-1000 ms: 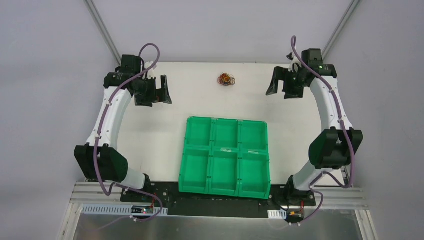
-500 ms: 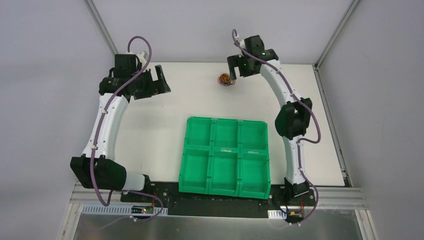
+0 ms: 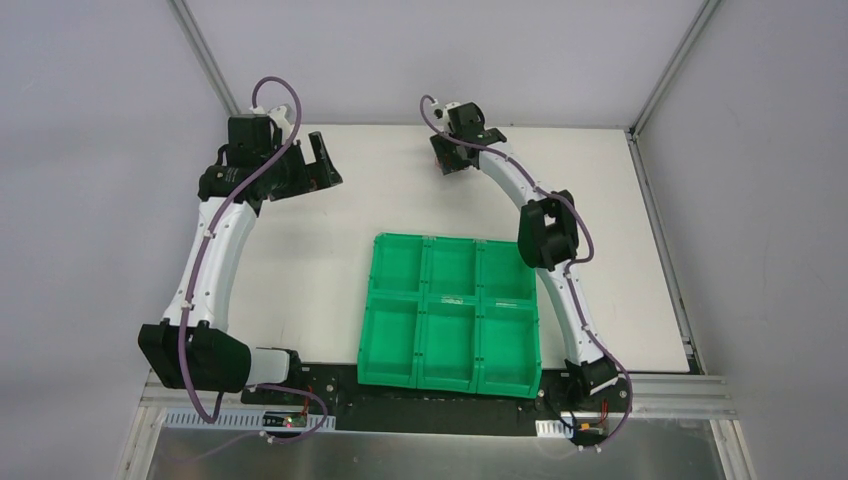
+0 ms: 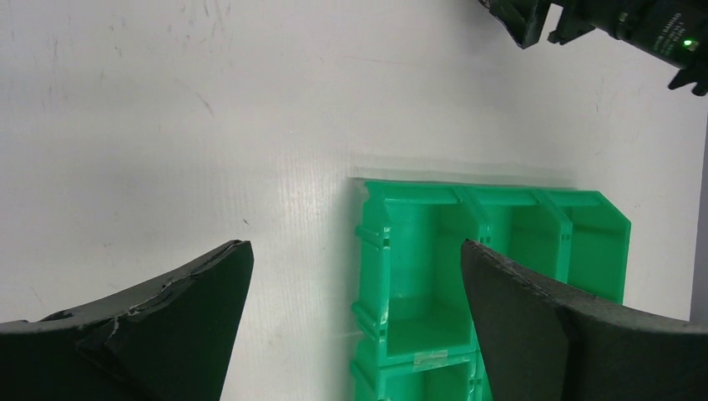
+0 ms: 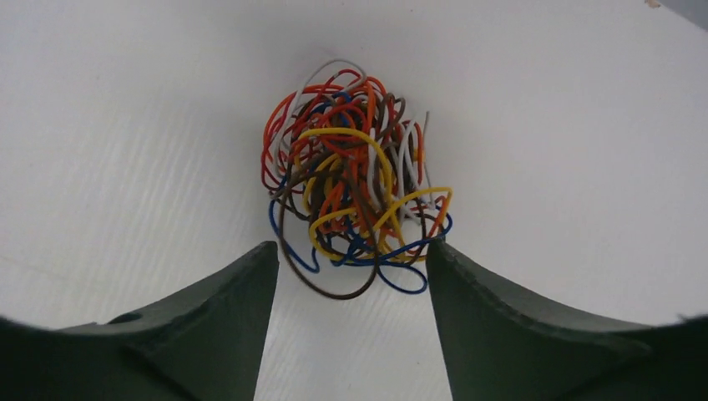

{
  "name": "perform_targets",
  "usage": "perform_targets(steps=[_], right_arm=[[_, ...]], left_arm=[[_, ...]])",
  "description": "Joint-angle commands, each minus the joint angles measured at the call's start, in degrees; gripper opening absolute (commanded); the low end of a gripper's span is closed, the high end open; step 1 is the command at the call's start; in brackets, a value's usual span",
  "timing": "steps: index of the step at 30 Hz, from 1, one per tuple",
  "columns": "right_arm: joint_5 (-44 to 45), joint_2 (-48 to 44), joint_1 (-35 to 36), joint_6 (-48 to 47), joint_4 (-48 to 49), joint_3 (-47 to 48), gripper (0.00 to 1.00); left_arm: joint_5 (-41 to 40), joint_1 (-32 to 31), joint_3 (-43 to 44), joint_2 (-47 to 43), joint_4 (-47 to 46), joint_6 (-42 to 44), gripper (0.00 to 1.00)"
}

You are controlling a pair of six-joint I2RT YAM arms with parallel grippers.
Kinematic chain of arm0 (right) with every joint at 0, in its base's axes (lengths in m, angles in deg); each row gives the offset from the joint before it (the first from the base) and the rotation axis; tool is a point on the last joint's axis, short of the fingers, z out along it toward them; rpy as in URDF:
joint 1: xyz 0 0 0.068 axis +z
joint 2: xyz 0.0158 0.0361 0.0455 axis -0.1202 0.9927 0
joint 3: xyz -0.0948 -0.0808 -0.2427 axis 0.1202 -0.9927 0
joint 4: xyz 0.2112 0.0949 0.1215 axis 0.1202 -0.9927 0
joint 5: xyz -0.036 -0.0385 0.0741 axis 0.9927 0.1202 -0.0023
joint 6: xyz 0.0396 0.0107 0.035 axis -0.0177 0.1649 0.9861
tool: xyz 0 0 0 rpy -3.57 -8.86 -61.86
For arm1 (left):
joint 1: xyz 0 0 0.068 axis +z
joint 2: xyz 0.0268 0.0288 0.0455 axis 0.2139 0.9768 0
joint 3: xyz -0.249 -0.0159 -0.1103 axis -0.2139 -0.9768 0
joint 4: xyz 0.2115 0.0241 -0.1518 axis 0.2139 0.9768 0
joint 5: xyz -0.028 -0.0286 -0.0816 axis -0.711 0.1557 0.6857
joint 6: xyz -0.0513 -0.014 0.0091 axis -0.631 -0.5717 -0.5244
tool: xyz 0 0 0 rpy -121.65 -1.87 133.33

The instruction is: Untangle the cables

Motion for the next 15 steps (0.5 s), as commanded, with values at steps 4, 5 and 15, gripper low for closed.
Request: perform_targets(steps=[4,5,15], right_arm=[[0.8,-3.0,0.1,-4.6,9.8,-2.1,0.13],[0.2,-4.3,0.0,-4.9,9.6,-3.1,0.0],[-28.6,-27.7,-3.5,1.0,0.1,-12.3,0.0]], left_arm=[[6.4,-0.4,0.8,-3.6,-2.0,8.1,1.0],[7.1,-0.4,1.0,-3.5,-2.1,8.8,1.0],[24.4,-0.2,5.0,5.4,-3.3,14.5,1.0]])
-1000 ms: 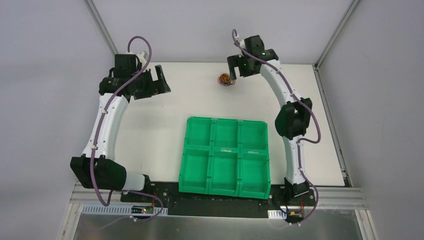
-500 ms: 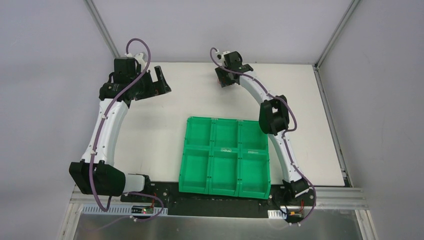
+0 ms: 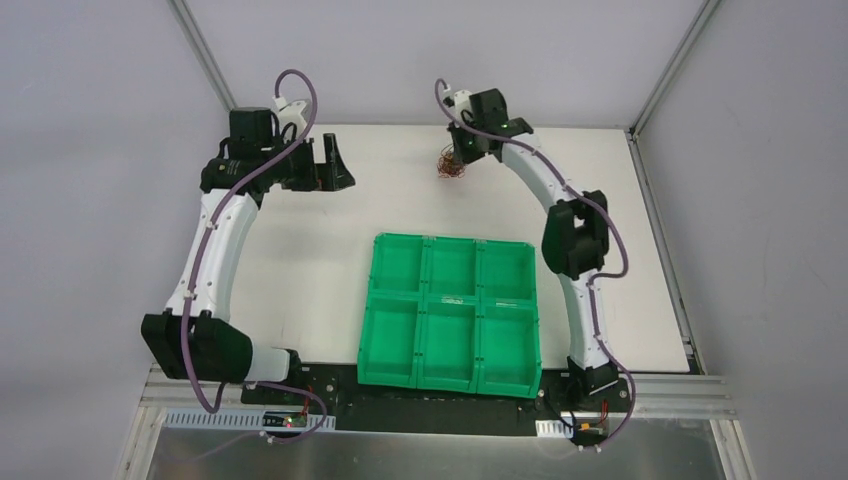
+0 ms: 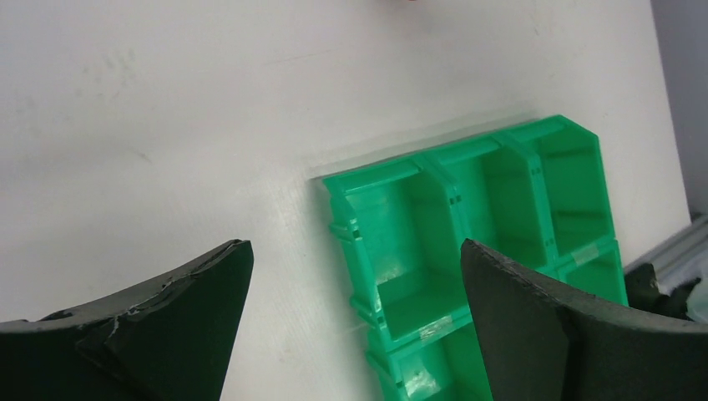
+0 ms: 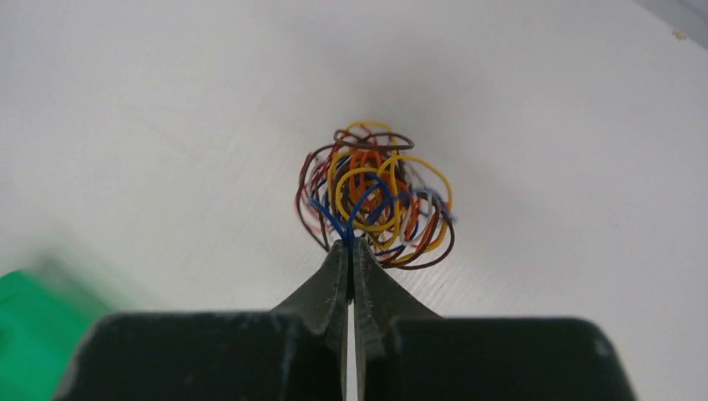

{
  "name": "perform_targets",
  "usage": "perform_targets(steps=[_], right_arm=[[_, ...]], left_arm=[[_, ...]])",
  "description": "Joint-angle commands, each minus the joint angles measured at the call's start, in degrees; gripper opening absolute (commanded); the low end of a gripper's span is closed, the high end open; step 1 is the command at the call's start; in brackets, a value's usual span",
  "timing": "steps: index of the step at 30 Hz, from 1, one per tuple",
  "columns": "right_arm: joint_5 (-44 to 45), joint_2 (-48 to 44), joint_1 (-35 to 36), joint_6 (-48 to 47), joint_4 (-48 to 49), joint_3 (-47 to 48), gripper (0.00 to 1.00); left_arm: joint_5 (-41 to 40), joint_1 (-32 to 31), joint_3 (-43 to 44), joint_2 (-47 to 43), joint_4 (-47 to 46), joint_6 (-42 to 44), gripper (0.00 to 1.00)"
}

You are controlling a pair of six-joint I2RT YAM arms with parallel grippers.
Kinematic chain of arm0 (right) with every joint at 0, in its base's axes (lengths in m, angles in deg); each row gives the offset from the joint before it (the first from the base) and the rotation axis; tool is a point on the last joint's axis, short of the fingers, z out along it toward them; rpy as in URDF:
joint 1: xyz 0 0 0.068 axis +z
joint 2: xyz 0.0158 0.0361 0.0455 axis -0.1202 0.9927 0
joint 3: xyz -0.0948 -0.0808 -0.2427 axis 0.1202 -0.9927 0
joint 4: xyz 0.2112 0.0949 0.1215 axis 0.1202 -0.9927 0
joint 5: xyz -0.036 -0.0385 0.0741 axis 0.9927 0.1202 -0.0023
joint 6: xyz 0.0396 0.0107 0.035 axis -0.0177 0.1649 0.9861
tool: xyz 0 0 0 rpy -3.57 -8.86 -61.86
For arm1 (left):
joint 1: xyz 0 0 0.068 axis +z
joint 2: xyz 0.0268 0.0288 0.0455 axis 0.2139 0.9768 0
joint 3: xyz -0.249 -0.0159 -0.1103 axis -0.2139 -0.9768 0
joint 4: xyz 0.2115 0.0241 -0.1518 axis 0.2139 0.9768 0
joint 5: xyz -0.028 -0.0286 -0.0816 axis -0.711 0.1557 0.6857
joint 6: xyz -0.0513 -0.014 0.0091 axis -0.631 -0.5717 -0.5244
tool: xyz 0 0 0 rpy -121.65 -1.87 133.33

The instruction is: Untangle the cables

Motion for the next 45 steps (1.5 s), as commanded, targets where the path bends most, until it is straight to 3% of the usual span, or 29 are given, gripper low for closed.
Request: perform_targets(steps=[1,4,10,16,18,19,25,28,31,36,39,45], right_arm=[[-20.9,-17.8,-2.2,4.9,-4.4,0.4,0.0],[-28.9,-21.8,-2.2,6.8,-8.3,0.0,0.0],[-33.3,-26.6,-0.5,12.9,-12.2,0.3,0.0],[-34.2,-29.4,1.8,15.2,-15.4,0.3,0.0],[-34.8,-30.1,2.6,16.2,-16.0,0.4,0.0],[-34.9,-30.4,3.0,16.6,-16.1,0.5,0.0],[-34.4,-30.2,3.2,18.3,-14.4,1.3,0.0],[-34.7,-29.4,1.6,18.8,-14.4,1.6,0.0],[-33.6,-28.7,-1.6,19.8,-14.3,2.3,0.0],[-27.5,-29.0,-10.2,21.0,-14.0,1.7,0.0],[-21.8,-31.3,-15.9,20.9,-12.3,-2.4,0.0],[-11.0,-35.4,-24.5,16.6,-9.7,-10.1,0.0]], left_arm=[[16.3,-0.3,4.1,5.7,-3.8,4.0,1.0],[25.4,-0.4,4.2,8.4,-11.4,0.9,1.0],[30.3,-4.9,-5.2,7.9,-42.1,-5.5,1.0],[31.6,-10.1,-4.9,12.2,-49.4,-2.4,1.0],[31.4,-11.6,-4.6,13.0,-49.8,-0.6,0.97],[31.3,-12.0,-4.7,13.4,-50.7,-0.5,0.91],[36.2,-13.5,-3.5,16.5,-51.0,-1.2,0.38],[36.4,-13.5,-3.4,16.7,-51.8,-1.9,0.0],[35.1,-13.4,-3.3,15.9,-52.4,-4.7,0.0],[29.6,-10.5,-4.3,12.9,-45.0,-3.2,0.0],[24.4,-7.0,-4.6,12.9,-36.8,0.7,0.0],[17.5,1.9,-0.8,16.8,-27.3,-1.3,0.0]])
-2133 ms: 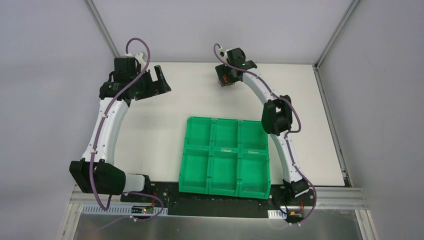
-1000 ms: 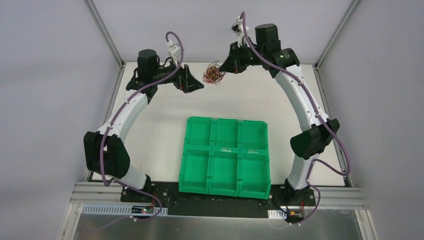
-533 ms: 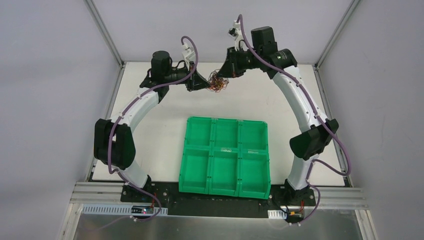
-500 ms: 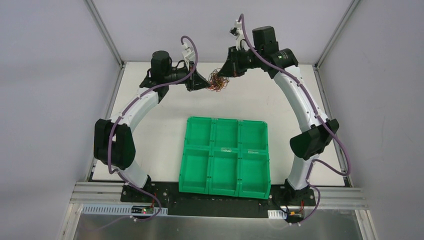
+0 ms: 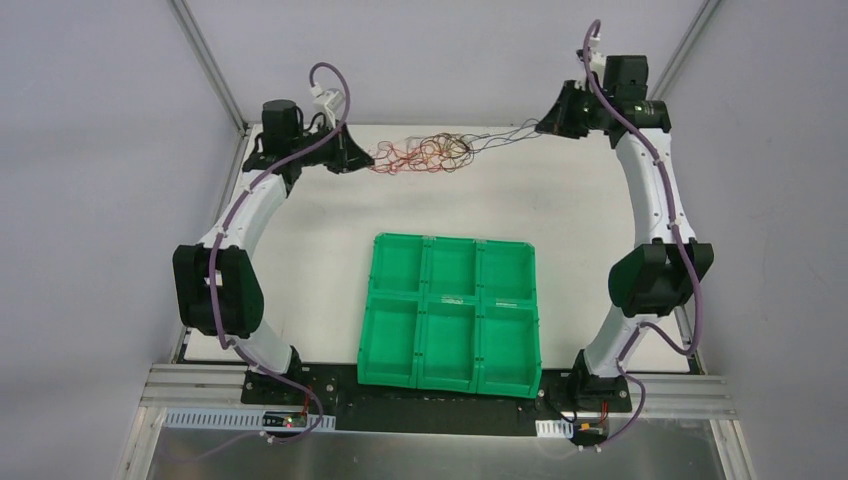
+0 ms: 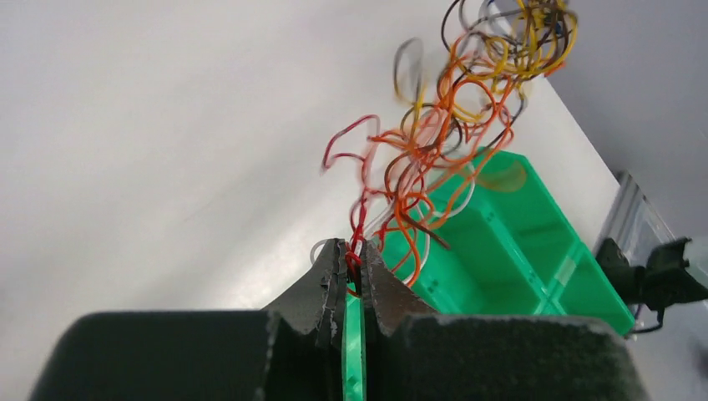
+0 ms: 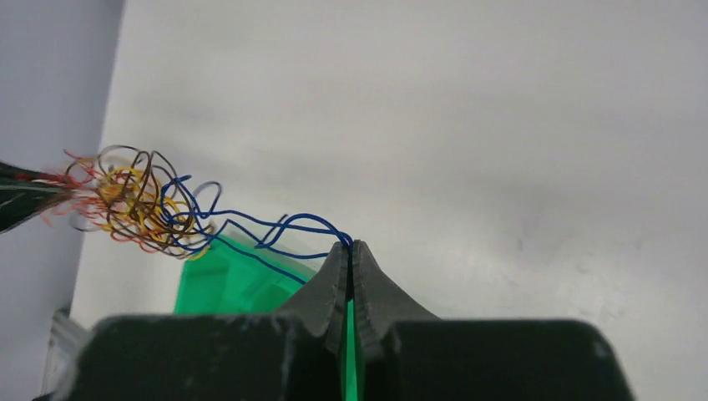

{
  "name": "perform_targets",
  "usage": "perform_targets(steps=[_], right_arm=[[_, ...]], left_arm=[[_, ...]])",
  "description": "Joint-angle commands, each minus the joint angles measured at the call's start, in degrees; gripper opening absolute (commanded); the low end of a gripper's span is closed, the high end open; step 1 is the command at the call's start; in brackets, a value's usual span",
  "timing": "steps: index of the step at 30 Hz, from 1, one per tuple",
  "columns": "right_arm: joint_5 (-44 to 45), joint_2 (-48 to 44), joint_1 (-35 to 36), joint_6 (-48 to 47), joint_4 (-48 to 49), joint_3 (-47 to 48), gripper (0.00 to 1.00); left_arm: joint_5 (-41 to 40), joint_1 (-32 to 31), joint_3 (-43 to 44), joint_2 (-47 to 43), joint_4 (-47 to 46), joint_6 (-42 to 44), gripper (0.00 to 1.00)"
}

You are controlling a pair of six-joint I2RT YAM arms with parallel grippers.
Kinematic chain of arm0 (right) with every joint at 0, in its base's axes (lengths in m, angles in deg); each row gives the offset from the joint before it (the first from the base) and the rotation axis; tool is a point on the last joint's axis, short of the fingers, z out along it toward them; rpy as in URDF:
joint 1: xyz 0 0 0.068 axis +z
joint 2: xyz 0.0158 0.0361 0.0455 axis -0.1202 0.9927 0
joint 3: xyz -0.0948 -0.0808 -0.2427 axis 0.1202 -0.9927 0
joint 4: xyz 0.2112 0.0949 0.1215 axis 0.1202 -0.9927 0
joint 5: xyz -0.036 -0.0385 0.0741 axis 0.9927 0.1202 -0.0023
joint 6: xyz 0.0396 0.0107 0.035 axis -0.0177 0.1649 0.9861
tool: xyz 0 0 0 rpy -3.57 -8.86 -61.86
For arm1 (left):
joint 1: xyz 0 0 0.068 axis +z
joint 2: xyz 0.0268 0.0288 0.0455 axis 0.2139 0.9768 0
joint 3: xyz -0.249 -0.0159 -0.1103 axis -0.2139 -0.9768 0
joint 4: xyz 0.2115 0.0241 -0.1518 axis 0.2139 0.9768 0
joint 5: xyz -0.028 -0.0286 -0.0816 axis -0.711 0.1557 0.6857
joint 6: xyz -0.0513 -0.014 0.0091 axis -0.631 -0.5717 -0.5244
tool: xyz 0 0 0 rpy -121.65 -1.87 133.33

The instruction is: Untangle the cables

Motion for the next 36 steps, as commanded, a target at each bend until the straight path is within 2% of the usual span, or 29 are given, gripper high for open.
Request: perform_targets(steps=[1,5,13,21,25,27,31,33,36], right_arm=[[11.7,-5.8,-6.0,-3.7,3.7,-3.1,0.0],[14.2,-6.0,-12.0,-6.9,4.0,-5.1,0.0],[15.6,-4.6,-20.7,-12.9,4.9,-8.7,0.0],[16.4,-1.7,-25.3,-16.1,5.7,-9.2,0.0],[15.5,-0.5,-25.6,-16.6,5.3,-9.0,0.0],[14.4,0.2,-25.6,-15.9,5.1,-8.6,0.0],[7.6,1.4,-24.3,-13.5,2.2,-6.3,0.0],[4.0,1.6,-23.2,-12.2,0.9,-4.8,0.0],[-1.9,1.4,-20.8,-10.5,-0.3,-3.1,0.0]], left_arm=[[-7.2,6.3,5.2,1.9,10.2,1.1,0.0],[-11.9,8.8,7.4,3.3,16.0,5.9,0.0],[-28.4,13.9,10.1,8.4,23.6,13.7,0.0],[-41.5,19.2,11.9,14.5,26.2,20.3,0.0],[-43.5,20.4,14.0,17.4,27.8,21.7,0.0],[-42.9,20.4,15.3,18.5,28.7,21.4,0.0],[-30.7,19.6,17.2,17.3,29.7,18.7,0.0],[-28.2,18.5,18.6,16.4,29.9,17.5,0.0],[-17.5,17.6,20.7,14.4,29.9,14.8,0.0]])
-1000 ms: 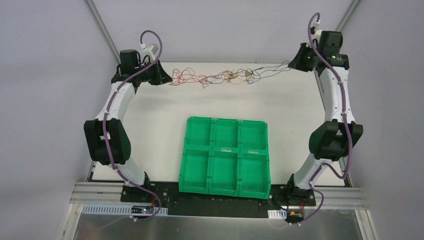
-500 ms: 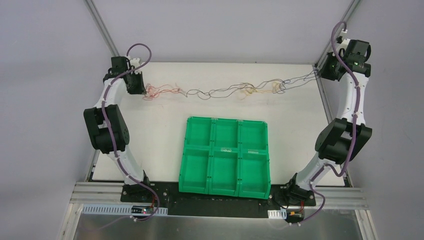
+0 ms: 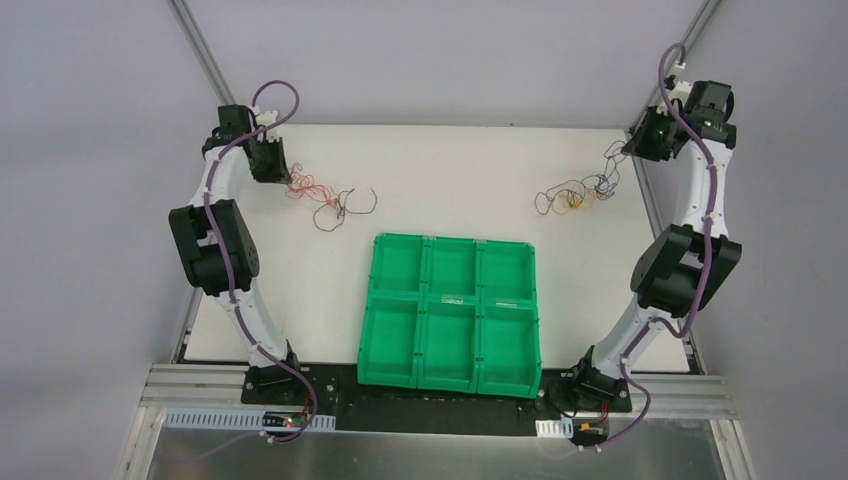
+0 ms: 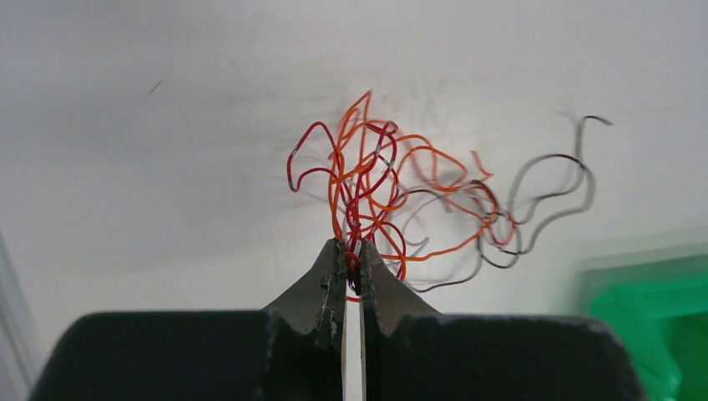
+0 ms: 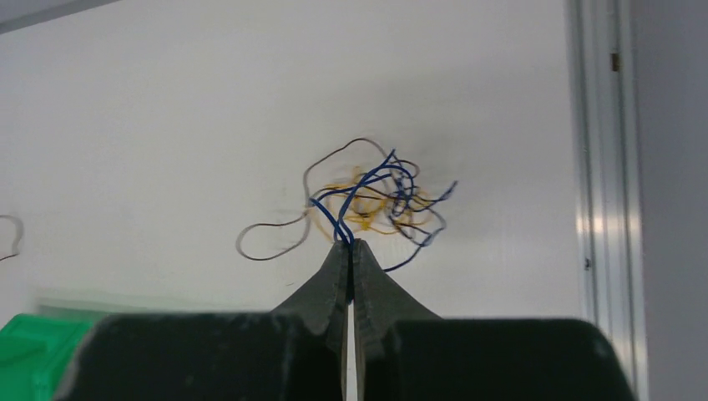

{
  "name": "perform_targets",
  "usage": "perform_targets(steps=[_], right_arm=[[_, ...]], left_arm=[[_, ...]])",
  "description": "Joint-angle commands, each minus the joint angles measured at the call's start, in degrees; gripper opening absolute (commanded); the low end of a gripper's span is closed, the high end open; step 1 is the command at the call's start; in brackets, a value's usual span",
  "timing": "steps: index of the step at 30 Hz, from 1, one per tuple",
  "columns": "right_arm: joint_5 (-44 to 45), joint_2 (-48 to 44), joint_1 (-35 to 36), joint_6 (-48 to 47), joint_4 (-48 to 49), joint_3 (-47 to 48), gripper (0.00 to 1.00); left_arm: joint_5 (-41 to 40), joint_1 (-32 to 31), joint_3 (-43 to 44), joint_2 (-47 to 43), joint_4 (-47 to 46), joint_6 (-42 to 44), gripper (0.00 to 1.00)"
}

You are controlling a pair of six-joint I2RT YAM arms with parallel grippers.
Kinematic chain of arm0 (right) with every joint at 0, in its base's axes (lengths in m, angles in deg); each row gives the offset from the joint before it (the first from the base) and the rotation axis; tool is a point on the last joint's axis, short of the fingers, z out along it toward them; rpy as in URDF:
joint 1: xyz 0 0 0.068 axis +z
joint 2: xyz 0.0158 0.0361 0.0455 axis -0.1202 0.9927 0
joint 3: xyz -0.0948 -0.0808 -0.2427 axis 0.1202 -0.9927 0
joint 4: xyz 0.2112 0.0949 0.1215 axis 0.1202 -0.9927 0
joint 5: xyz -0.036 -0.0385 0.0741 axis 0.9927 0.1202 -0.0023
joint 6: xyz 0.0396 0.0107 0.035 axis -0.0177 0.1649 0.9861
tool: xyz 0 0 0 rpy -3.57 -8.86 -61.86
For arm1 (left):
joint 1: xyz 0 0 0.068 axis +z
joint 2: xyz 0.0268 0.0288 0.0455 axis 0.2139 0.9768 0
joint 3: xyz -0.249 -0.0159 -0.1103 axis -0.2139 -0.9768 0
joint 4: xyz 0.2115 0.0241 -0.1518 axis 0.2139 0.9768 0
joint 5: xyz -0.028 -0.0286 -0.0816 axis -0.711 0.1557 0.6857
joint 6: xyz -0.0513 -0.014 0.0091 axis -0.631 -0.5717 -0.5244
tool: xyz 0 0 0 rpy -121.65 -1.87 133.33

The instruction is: Untangle the cables

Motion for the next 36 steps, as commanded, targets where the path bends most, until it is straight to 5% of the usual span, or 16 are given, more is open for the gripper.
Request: perform_targets(steps=[1,4,8,9,14,19,27,33,36], right_arm=[[-11.5,-1.2,4.1,3.1,-2.1,5.0,0.0],[-15.2,-0.8,8.0,3.2,-3.5,5.8,0.01],[-18.2,1.2,13.5,1.6,-5.9,7.7,0.67],[-19.5,1.6,14.8,1.8,-5.6,8.3,0.77],[-27.1,0.5,22.6,8.7,6.9,5.5,0.96],[-28.4,-4.0,30.8,16.1,32.7,-7.0,0.98],[-27.1,0.9,40.1,18.9,39.5,-5.3,0.96],[-25.9,1.1,42.4,14.4,42.7,-10.6,0.99],[-24.1,1.8,43.1,14.0,46.1,-11.6,0.88]], left_arm=[[19.1,-1.7,5.2,-5.2,0.8,-5.6,0.0],[29.3,-3.7,7.9,-6.0,0.8,-11.0,0.0],[34.6,-9.5,10.4,-8.0,0.0,-12.0,0.0],[35.1,-10.9,10.9,-8.1,-1.0,-13.0,0.0],[36.6,-16.3,14.9,-5.6,-8.3,-22.1,0.0],[38.4,-19.8,16.0,-2.0,-21.7,-38.5,0.0],[40.5,-23.5,9.0,-1.9,-40.9,-50.5,0.0],[40.8,-24.1,8.7,-1.3,-46.6,-55.0,0.0],[40.1,-24.2,7.7,-1.5,-48.3,-56.6,0.0]])
